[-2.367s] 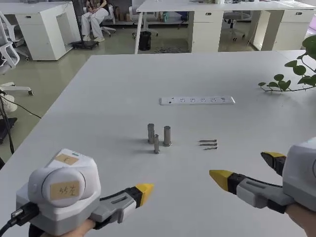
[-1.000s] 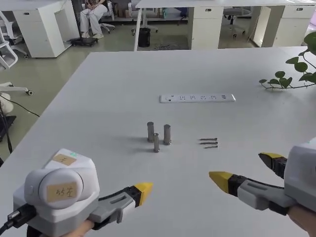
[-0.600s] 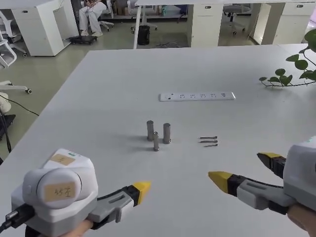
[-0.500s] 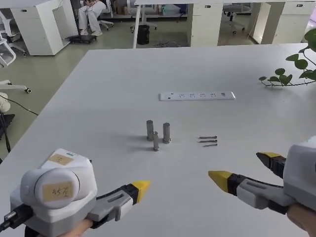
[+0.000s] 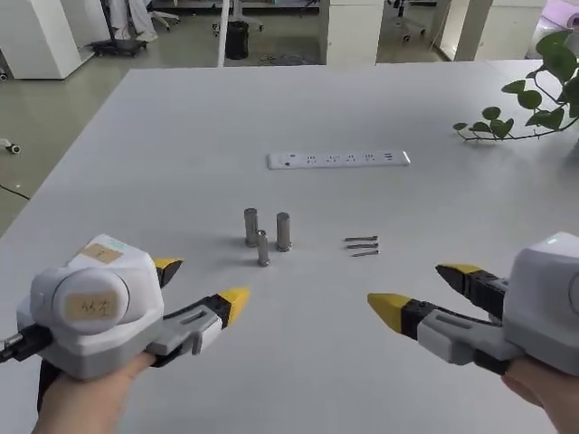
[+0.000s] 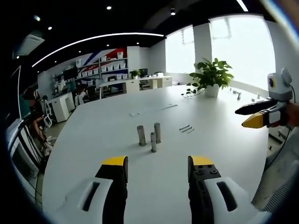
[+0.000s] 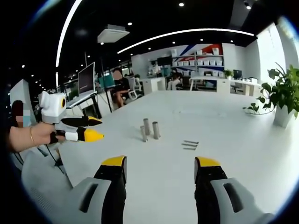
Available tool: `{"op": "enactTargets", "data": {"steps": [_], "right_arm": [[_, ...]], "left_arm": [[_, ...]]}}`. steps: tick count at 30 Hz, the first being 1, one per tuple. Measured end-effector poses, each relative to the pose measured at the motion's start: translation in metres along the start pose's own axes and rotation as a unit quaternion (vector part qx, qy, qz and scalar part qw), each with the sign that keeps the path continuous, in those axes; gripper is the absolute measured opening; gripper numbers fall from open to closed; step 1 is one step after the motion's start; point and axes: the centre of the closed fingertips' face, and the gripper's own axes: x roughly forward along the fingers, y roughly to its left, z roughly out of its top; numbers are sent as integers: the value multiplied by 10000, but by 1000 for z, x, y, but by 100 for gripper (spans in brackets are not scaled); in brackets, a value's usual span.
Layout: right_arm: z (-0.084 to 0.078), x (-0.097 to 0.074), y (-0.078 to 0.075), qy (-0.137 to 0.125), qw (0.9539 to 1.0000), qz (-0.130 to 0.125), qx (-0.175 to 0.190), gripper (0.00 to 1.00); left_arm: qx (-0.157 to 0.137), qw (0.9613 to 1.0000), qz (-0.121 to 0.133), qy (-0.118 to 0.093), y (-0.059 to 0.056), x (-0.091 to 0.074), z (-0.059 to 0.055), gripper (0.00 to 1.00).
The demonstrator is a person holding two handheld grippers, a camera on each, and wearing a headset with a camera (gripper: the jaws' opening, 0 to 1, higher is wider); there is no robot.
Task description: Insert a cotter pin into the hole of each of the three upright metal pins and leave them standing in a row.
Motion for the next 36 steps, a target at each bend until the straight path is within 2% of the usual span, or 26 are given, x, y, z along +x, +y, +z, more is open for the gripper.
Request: {"op": "enactTargets", "data": {"steps": [3,6,13,23,30,36], "right_arm": [[1,2,0,-3,10000,40,-10,51],[1,5,0,12,10000,58,5,50],[-1,13,1,46,9999,108,24,47],[-5,24,0,115,9998,150,41,45],[-10,28,-2,201,9997,126,57,44],[-14,32,-5,253,9996,104,104,44]], "left_arm": [[124,9998,-134,-55,0,14,3,45],[194,9996,-202,-24,2,26,4,42],[358,9987,-357,-16,7,57,4,38],[459,9968,-639,113,11,89,-7,29],[494,9956,-771,189,14,106,-14,26],[481,9946,-895,208,12,120,-17,24]]}}
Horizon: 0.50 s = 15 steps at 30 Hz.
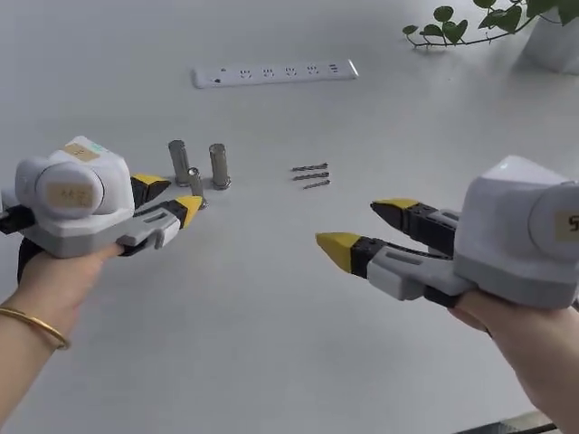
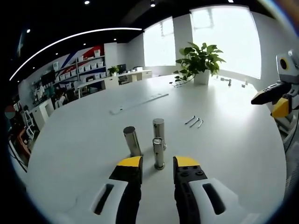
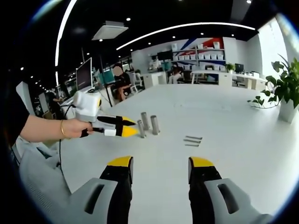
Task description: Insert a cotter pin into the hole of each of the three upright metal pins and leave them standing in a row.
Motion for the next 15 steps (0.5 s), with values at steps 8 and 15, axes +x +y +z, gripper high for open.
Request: {"op": "enactTargets", "data": {"steps": [8,15], "right_arm": [[-5,5,-4,110,9999,-3,23,43],[-8,8,-4,183,9998,3,-8,42]], "left_arm": [[-205,9996,-182,-46,0,17,2,18],[-254,9994,-235,-57,1,25,2,10]]}}
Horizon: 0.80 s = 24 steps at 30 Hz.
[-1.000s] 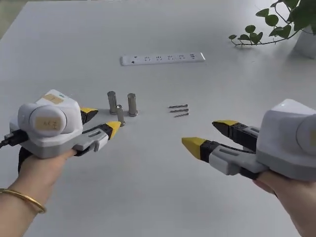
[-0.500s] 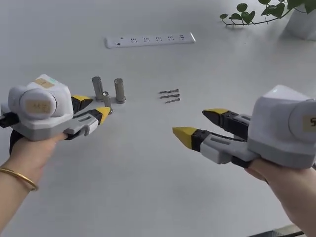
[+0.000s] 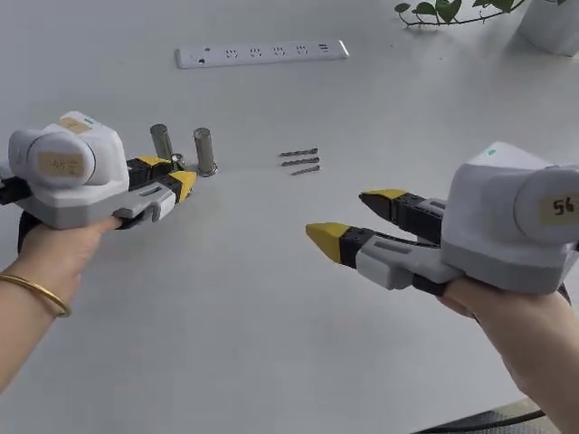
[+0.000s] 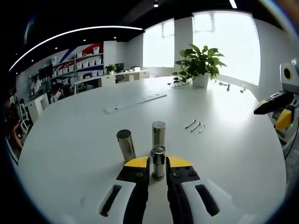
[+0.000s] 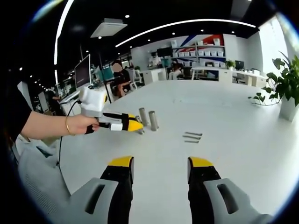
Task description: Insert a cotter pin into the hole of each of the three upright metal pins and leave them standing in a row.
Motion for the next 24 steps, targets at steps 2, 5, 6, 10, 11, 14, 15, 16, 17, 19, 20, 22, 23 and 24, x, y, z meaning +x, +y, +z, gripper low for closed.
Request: {"op": "enactTargets", "data": {"steps": [2,5,6,10,11,14,15,16,17,19,20,22,23,24], "right_arm": [[-1,1,1,22,10000,5,-11,42],[-3,2,1,53,10000,15,-27,42],[-3,2,1,59,10000,15,-27,42],[-5,2,1,87,10000,-9,-44,41],[-5,2,2,85,9999,-13,-65,40],[-5,1,2,80,9999,-16,-61,40],[-6,1,2,82,10000,-5,-56,40],[-6,1,3,90,9999,5,-56,39],[-6,0,3,102,9999,5,-63,39],[-6,-1,3,95,9999,4,-76,39],[-6,-1,3,94,9999,6,-72,39],[-7,-1,4,93,9999,14,-68,39],[-7,-2,4,97,9999,14,-74,39],[-7,-2,4,96,9999,13,-77,39]], "left_arm": [[3,10000,-42,11,-1,1,-1,8],[-23,10000,-34,15,-1,2,-2,8],[-34,10000,-30,16,0,2,-2,7],[31,10000,12,23,0,3,-3,7],[38,10000,21,31,0,3,-3,7],[105,9999,63,55,-1,4,-2,7],[101,9999,94,64,-1,3,-2,7],[72,9999,136,72,-1,3,-2,7],[53,9998,167,76,-2,3,-2,7],[114,9996,240,102,-3,3,-2,7],[119,9995,263,117,-4,3,-2,7],[101,9994,312,138,-7,3,-2,7],[86,9994,316,143,-8,2,-2,7],[60,9994,324,147,-10,2,-2,7]]}}
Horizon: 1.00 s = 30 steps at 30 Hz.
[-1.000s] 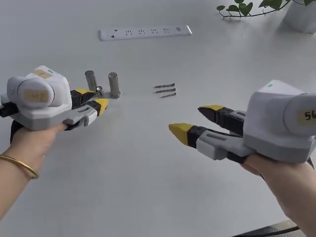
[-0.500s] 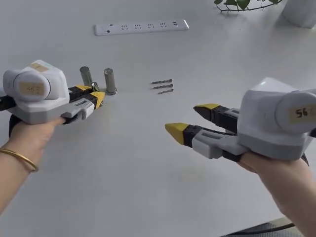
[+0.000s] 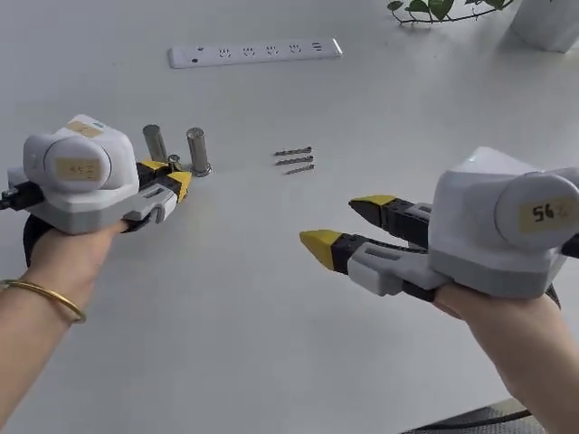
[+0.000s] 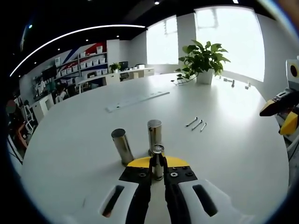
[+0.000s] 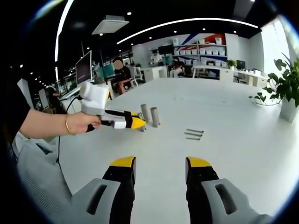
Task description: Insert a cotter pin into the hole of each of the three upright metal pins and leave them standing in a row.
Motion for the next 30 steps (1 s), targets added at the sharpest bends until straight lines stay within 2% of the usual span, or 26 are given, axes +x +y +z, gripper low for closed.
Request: {"op": "enactTargets", "data": {"steps": [12,15,18,21,25,30], "right_arm": [[-3,-6,4,1,10000,46,-13,37],[-3,-7,3,12,10000,48,-28,37],[-3,-7,3,-10,10000,33,-13,37],[-3,-8,3,-17,10000,35,5,37],[-4,-9,4,-13,10000,46,-12,36],[-5,-10,4,-19,10000,39,11,36]], "left_arm": [[-297,9995,-13,-55,-32,0,4,7],[-231,9997,38,-17,-40,1,3,7],[-353,9994,4,-5,-47,2,2,7],[-334,9994,-13,-26,-54,1,2,7],[-327,9994,-72,-58,-61,2,2,7],[-308,9995,-68,-74,-64,1,1,7]]}}
